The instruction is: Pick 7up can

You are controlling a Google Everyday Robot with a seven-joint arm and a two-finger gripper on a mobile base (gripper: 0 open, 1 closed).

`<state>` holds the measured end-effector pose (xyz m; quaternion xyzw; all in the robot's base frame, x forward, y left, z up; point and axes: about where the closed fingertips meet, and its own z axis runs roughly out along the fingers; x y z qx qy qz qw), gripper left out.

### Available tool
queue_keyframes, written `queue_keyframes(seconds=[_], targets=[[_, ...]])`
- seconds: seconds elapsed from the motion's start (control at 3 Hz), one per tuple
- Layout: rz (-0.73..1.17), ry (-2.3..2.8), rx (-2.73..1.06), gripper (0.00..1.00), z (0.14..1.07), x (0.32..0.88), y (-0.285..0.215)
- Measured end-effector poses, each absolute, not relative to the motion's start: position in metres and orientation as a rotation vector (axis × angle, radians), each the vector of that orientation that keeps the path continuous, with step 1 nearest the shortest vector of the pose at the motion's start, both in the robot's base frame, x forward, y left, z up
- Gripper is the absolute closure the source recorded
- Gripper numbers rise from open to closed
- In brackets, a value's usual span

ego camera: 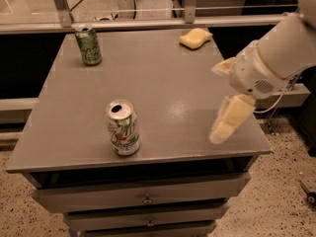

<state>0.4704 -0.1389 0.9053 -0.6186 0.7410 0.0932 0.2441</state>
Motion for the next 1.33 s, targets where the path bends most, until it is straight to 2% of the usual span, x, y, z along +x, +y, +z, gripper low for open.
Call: queue_keyframes(seconds=[0.67, 1.33], targets=[[0.721, 1.673, -1.572, 0.0, 0.87, 0.492, 0.002], [1.001, 1.496, -1.514, 0.0, 0.873, 0.485, 0.052]])
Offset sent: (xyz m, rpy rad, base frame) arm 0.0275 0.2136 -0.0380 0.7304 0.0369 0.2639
